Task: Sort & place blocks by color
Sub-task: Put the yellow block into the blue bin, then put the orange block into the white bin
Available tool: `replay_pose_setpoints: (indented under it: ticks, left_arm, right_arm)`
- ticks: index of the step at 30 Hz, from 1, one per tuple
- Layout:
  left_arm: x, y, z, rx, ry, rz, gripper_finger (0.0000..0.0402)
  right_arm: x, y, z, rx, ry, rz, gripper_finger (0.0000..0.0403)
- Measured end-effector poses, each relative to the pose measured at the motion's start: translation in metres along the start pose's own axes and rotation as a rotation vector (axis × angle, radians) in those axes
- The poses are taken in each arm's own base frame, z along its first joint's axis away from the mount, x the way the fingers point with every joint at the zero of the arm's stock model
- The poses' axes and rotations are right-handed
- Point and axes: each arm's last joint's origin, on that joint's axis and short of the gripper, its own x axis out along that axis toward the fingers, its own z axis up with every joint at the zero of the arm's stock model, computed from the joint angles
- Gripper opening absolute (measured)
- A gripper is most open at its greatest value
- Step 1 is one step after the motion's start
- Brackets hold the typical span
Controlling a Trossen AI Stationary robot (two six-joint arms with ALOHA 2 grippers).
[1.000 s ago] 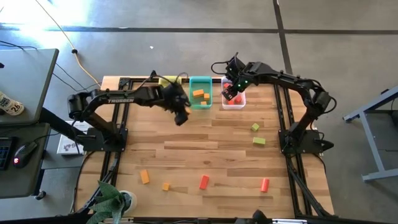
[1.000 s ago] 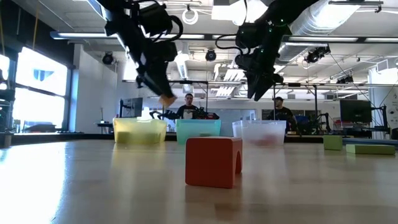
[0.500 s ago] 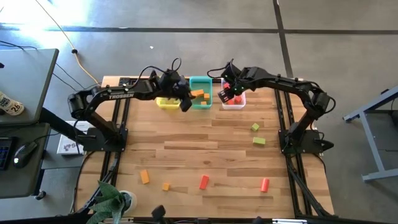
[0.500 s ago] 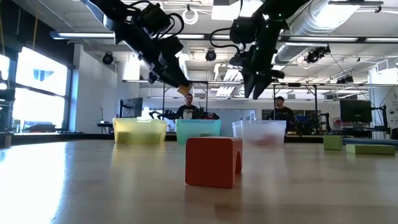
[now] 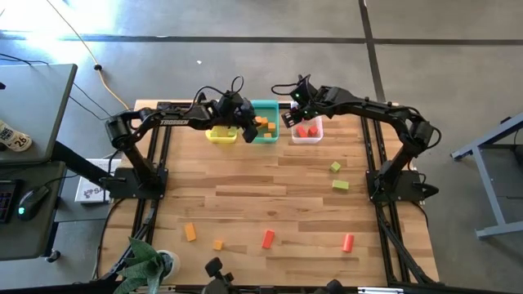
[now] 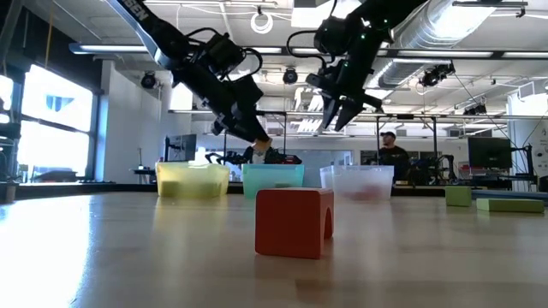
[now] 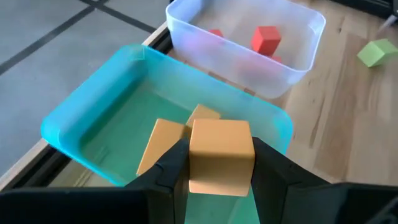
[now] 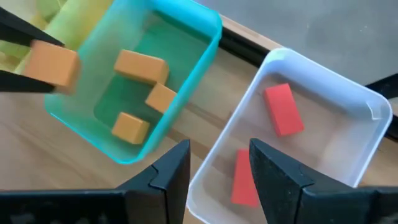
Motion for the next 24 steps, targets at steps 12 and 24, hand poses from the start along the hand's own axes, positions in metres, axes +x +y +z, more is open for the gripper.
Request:
replay_pose_setpoints:
  ticks: [12, 24]
  left_arm:
    - [0.019, 0.005, -0.009, -0.006, 0.007, 0.023, 0.0123]
    - [0.019, 0.008, -0.009, -0.045, 0.003, 0.07, 0.0175]
  right_arm:
    - [0.0, 0.001, 0.001, 0.002, -0.012, 0.008, 0.0151]
    - [0.0, 0.001, 0.001, 0.0, -0.012, 0.009, 0.0151]
